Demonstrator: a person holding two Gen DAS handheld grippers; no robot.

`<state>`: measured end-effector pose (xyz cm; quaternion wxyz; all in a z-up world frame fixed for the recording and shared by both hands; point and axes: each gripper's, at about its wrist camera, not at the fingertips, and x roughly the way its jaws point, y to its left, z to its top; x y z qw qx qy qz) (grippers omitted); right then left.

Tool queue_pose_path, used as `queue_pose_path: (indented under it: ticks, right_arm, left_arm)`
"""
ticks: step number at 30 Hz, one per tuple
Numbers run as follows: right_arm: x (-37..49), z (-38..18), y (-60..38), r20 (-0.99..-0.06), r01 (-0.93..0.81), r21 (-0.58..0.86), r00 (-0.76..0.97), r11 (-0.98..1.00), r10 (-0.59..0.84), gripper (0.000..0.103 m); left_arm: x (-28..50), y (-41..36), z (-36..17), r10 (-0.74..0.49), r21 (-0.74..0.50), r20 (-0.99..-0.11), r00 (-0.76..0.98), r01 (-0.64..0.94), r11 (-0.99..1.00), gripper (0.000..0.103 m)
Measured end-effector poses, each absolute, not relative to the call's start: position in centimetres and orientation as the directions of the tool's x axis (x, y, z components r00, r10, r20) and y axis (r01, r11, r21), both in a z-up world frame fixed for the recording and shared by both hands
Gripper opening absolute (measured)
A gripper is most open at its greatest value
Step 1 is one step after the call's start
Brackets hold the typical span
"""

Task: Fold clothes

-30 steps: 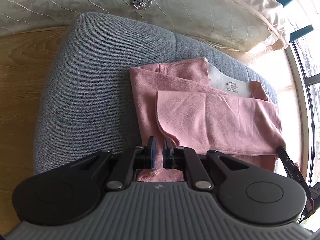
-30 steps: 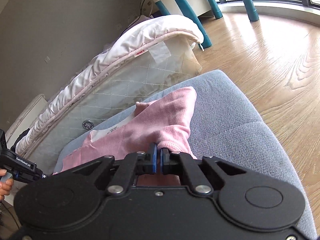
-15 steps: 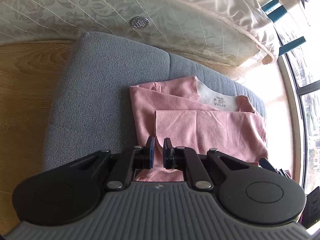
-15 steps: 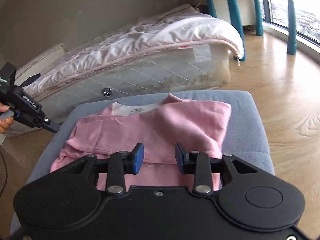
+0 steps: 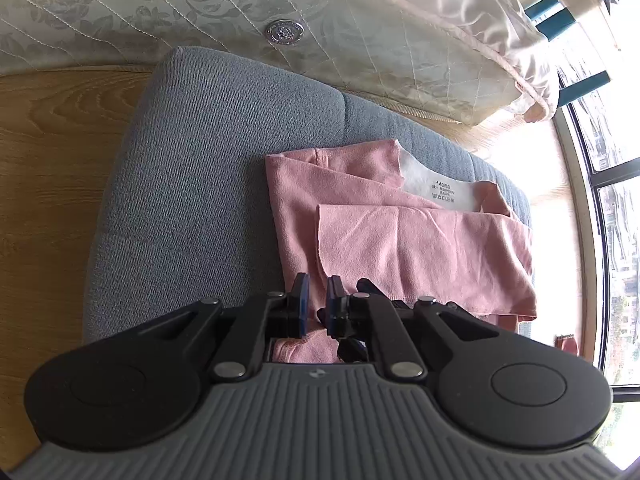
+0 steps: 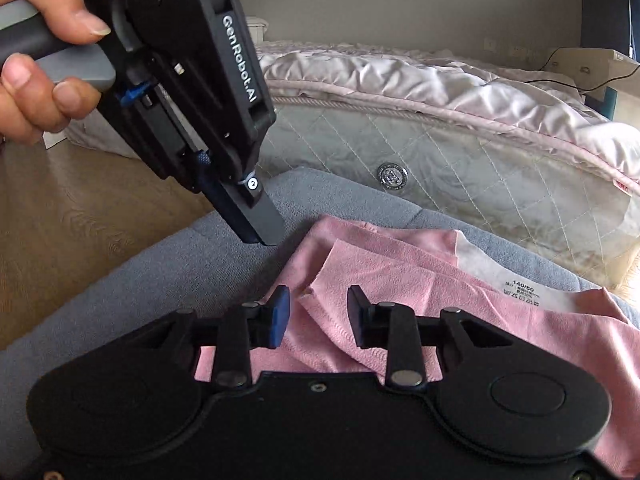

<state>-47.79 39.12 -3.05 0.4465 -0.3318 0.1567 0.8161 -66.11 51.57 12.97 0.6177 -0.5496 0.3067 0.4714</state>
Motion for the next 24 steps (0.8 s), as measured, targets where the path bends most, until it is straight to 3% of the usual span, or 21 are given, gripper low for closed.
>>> queue_pose_path:
  ticks: [5,8,24]
  right_arm:
    - [-48.0,-4.1,39.0,-0.699,-0.828,-0.097,-0.337,-0.552,0.63,0.028]
    - [-47.9,-4.3,39.5,-0.698,-0.836,-0.11,-0.32,-0.537,0.641,0.005]
    - [-49.7,-4.0,37.9,-0.711,-0.793,-0.117,-0.354,-0.598,0.608,0.004]
  left_arm:
    - [-66.1,51.5,12.5,0.229,-0.381,-0.903,0.363,-0.924,-0.038,0.01]
    - [-66.1,51.3,12.3,0.222,-0.37,-0.908,0.355,-0.928,-0.031,0.01]
    - [-65.4,51.4,12.2,0.222,-0.307,-0.928,0.299,-0.952,-0.002,0.01]
